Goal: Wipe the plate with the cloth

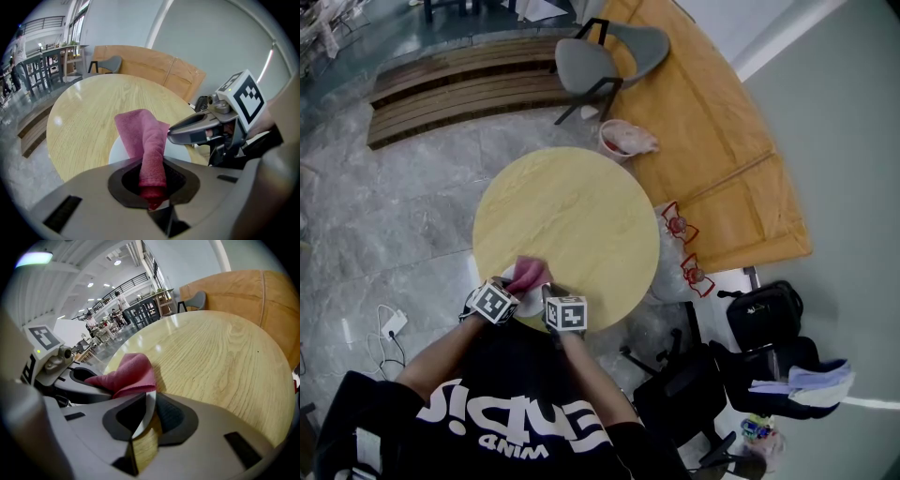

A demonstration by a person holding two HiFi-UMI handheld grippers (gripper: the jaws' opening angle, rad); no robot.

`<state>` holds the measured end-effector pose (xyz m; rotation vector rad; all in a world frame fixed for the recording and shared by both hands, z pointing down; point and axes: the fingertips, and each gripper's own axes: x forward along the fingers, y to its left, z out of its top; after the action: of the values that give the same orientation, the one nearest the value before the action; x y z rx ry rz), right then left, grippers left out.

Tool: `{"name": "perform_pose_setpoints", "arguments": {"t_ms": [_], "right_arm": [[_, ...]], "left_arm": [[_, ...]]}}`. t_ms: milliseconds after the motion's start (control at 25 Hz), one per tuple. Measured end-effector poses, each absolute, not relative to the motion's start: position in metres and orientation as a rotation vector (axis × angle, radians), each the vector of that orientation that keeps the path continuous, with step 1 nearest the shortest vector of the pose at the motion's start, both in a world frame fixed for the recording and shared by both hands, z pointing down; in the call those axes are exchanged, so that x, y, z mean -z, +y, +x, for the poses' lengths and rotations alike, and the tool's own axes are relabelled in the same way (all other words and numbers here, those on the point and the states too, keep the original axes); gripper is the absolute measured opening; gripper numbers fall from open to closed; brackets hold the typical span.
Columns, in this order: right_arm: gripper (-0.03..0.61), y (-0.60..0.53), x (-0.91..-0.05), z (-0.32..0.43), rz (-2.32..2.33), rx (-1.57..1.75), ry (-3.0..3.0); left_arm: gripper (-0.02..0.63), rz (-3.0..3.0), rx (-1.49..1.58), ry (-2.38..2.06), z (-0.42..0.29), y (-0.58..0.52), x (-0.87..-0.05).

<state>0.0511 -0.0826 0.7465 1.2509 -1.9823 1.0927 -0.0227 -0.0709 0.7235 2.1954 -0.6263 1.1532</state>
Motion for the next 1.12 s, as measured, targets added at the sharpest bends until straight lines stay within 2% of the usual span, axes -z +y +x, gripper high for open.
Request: {"name": "perform_pose_setpoints", "arguments": {"t_ms": [1120], "right_arm": [[0.083,-0.083,-0.744,0.048,1.243,-1.095,-1.999]], "left_arm": [[0.051,2.171,-1.156,-0.751,-0.053,-0.088,-0.722]]}}
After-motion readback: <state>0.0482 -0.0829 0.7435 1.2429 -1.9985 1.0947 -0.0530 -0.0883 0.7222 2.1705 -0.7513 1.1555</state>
